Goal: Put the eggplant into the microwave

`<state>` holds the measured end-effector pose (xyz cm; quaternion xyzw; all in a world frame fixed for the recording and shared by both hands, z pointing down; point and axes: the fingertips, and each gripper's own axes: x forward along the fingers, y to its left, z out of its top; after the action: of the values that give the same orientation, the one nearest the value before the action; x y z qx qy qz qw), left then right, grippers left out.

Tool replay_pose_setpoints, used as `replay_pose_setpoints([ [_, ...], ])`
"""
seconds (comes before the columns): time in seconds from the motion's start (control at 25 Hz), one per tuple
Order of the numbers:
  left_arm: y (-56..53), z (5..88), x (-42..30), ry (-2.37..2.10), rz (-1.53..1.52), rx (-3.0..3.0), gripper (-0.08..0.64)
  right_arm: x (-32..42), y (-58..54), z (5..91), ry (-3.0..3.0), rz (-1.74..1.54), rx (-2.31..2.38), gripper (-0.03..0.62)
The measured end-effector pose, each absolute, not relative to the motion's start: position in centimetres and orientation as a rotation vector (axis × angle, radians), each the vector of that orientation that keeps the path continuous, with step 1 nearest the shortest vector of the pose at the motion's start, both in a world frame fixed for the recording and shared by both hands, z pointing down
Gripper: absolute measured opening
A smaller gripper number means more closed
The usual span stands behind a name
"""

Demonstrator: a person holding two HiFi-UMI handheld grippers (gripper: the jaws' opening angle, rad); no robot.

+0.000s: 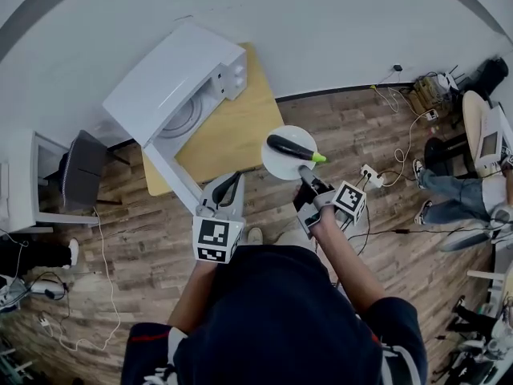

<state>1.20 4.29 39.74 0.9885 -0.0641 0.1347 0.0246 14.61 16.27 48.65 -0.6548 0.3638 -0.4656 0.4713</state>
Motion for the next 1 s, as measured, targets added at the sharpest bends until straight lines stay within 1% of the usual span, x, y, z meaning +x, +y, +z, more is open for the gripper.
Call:
replay_pose_setpoints([
  [0.44,-0.5,40.2,2.1,-0.385,0.427,3.016,0.017,16.5,9.6,49.6,0.996,-1.258,-1.554,0.022],
  [1.0,-6.9,40.2,1.8,-0.838,0.431,2.872,0.017,17.6,-1.9,50.5,1.265,-1.512,-1.416,0.021],
])
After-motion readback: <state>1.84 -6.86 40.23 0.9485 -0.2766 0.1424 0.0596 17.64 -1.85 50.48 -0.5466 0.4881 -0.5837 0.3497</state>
